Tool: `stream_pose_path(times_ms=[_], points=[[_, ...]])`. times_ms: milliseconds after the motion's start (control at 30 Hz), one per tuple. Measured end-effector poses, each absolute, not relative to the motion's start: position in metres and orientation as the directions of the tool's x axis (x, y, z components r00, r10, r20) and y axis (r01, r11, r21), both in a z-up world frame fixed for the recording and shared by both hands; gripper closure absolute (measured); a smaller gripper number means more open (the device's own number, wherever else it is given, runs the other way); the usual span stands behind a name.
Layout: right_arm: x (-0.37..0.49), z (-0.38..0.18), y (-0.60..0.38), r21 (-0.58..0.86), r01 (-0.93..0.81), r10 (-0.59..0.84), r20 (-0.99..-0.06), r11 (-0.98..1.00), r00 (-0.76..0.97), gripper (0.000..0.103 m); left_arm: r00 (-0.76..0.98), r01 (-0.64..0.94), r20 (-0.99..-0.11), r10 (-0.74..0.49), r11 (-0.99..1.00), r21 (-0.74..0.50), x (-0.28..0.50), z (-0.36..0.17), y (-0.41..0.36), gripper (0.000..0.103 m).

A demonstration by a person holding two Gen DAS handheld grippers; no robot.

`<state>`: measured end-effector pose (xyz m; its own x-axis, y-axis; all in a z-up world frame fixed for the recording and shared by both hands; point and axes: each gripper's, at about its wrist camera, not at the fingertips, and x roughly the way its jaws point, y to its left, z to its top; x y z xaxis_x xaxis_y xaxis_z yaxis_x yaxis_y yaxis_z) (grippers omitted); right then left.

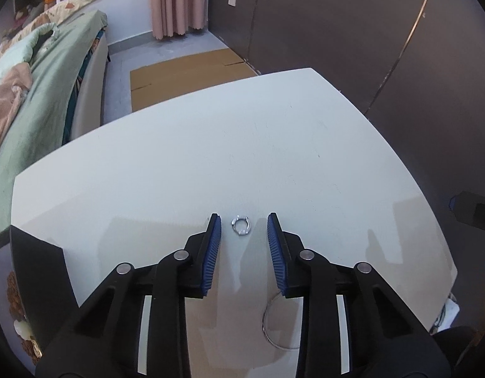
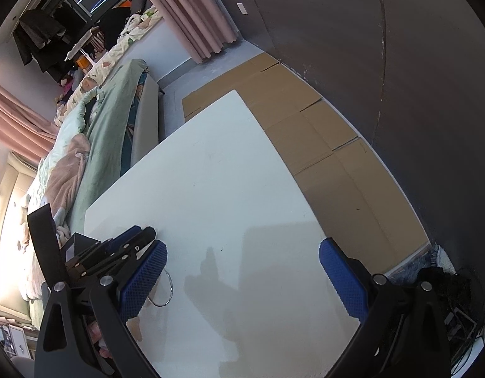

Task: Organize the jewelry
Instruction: 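Close the left tool on the small silver ring and lift it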

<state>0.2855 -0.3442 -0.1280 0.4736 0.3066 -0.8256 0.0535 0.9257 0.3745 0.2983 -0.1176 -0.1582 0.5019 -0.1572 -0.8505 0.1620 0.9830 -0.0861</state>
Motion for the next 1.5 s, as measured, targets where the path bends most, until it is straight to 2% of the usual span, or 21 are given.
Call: stream_pose_path(times_ms=[67, 200, 400, 467, 500, 533, 600, 633, 667, 1033, 1067, 1100, 1133, 1200, 1333, 1500], points=[[0.286, -0.129, -0.343, 0.375, 0.052, 0.308, -0.827, 0.926, 0.47, 0.008, 0.509, 0.165, -0.852, -0.125, 0.985, -0.046, 0.298, -0.16, -0.123, 0.077], [0.287, -0.13, -0.339, 0.361, 0.047, 0.299, -0.832, 0.931, 0.468, 0.008, 0.515, 0.162, -0.854, -0.078, 0.987, 0.008, 0.298, -0.159, -0.125, 0.09], [0.289, -0.134, -0.328, 0.342, 0.015, 0.298, -0.839, 0.94, 0.456, 0.009, 0.493, 0.144, -0.86, -0.134, 0.987, -0.071, 0.292, -0.152, -0.112, 0.09], [0.29, -0.135, -0.323, 0.336, -0.004, 0.302, -0.841, 0.942, 0.449, 0.014, 0.495, 0.143, -0.856, -0.146, 0.986, -0.086, 0.287, -0.146, -0.107, 0.09], [0.291, -0.135, -0.32, 0.337, -0.015, 0.308, -0.841, 0.941, 0.445, 0.021, 0.496, 0.142, -0.855, -0.154, 0.985, -0.096, 0.287, -0.144, -0.105, 0.09], [0.291, -0.136, -0.318, 0.338, -0.025, 0.314, -0.841, 0.941, 0.441, 0.033, 0.497, 0.138, -0.852, -0.163, 0.985, -0.107, 0.285, -0.139, -0.102, 0.09], [0.292, -0.139, -0.31, 0.333, -0.04, 0.319, -0.849, 0.942, 0.421, 0.045, 0.506, 0.138, -0.846, -0.17, 0.984, -0.116, 0.282, -0.133, -0.098, 0.09], [0.293, -0.142, -0.306, 0.337, -0.051, 0.327, -0.852, 0.94, 0.409, 0.051, 0.508, 0.138, -0.844, -0.172, 0.984, -0.117, 0.281, -0.131, -0.096, 0.101], [0.292, -0.143, -0.303, 0.336, -0.06, 0.331, -0.853, 0.94, 0.403, 0.054, 0.506, 0.137, -0.844, -0.177, 0.983, -0.123, 0.28, -0.128, -0.094, 0.101], [0.29, -0.149, -0.263, 0.294, -0.157, 0.332, -0.873, 0.943, 0.358, 0.057, 0.506, 0.091, -0.836, -0.211, 0.977, -0.192, 0.268, -0.118, -0.057, 0.101], [0.289, -0.149, -0.261, 0.292, -0.155, 0.33, -0.874, 0.944, 0.358, 0.057, 0.501, 0.083, -0.836, -0.223, 0.974, -0.21, 0.269, -0.119, -0.052, 0.1], [0.288, -0.148, -0.261, 0.295, -0.153, 0.331, -0.873, 0.943, 0.359, 0.056, 0.496, 0.079, -0.836, -0.236, 0.971, -0.227, 0.27, -0.119, -0.049, 0.094], [0.287, -0.145, -0.261, 0.299, -0.149, 0.334, -0.869, 0.942, 0.364, 0.056, 0.494, 0.075, -0.834, -0.246, 0.968, -0.24, 0.27, -0.119, -0.047, 0.079], [0.285, -0.142, -0.262, 0.305, -0.146, 0.338, -0.863, 0.941, 0.374, 0.055, 0.511, 0.067, -0.817, -0.268, 0.96, -0.273, 0.271, -0.115, -0.042, 0.06], [0.284, -0.138, -0.267, 0.31, -0.14, 0.34, -0.855, 0.94, 0.391, 0.053, 0.517, 0.083, -0.816, -0.259, 0.964, -0.253, 0.273, -0.116, -0.048, 0.058], [0.284, -0.138, -0.279, 0.306, -0.125, 0.33, -0.858, 0.944, 0.394, 0.053, 0.496, 0.103, -0.846, -0.198, 0.98, -0.169, 0.277, -0.133, -0.067, 0.059]])
